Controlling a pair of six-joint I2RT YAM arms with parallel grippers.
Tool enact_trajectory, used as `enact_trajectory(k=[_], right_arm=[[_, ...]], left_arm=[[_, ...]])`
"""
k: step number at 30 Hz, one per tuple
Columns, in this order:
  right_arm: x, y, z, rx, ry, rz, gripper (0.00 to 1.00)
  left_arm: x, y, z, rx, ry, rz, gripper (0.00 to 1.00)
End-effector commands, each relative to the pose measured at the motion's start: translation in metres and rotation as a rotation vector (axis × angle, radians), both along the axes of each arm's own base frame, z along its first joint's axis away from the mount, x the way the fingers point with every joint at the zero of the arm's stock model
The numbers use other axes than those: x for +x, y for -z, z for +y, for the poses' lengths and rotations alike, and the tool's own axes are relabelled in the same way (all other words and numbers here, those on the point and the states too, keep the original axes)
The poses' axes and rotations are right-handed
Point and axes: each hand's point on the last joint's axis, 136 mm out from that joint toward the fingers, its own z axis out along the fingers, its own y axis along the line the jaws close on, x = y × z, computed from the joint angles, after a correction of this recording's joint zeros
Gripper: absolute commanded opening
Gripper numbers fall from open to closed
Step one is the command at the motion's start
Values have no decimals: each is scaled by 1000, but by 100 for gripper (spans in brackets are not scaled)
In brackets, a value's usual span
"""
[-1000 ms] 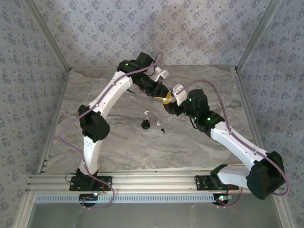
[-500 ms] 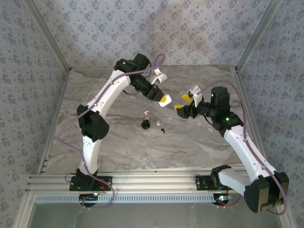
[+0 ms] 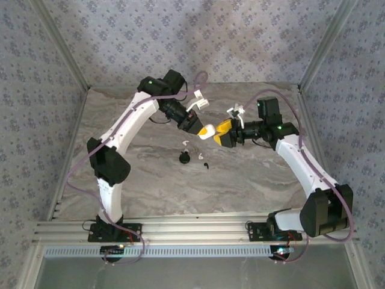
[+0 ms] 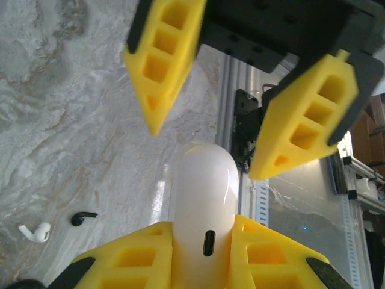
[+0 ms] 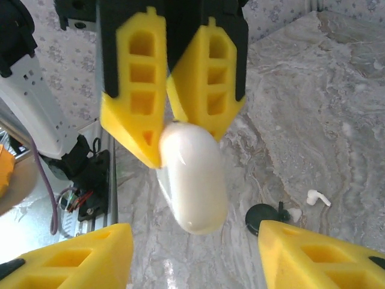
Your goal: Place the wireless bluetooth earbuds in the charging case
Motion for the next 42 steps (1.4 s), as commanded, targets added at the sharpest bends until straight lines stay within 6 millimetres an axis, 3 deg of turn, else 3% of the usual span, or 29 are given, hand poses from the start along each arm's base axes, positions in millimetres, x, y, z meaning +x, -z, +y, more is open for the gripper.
enact_trajectory(k=[1, 10, 14, 25, 34, 42], right_arm=[[2, -18, -8, 73, 54, 33, 60], [12, -64, -33, 239, 249, 20, 59], [14, -86, -35, 319, 262, 34, 54], [22, -137, -32, 466, 256, 14, 54], [2, -150, 0, 445, 52, 5, 52], [-7, -153, 6, 432, 2, -23, 36]], left_arm=[[-7, -35, -9, -164, 4, -30, 9], [12, -66, -18, -331, -196, -64, 8], [15, -82, -18, -425, -260, -94, 7], [5, -127, -17, -678, -305, -88, 5], [-5, -142, -21, -739, -262, -71, 5], [-12, -144, -22, -746, -241, -71, 6]])
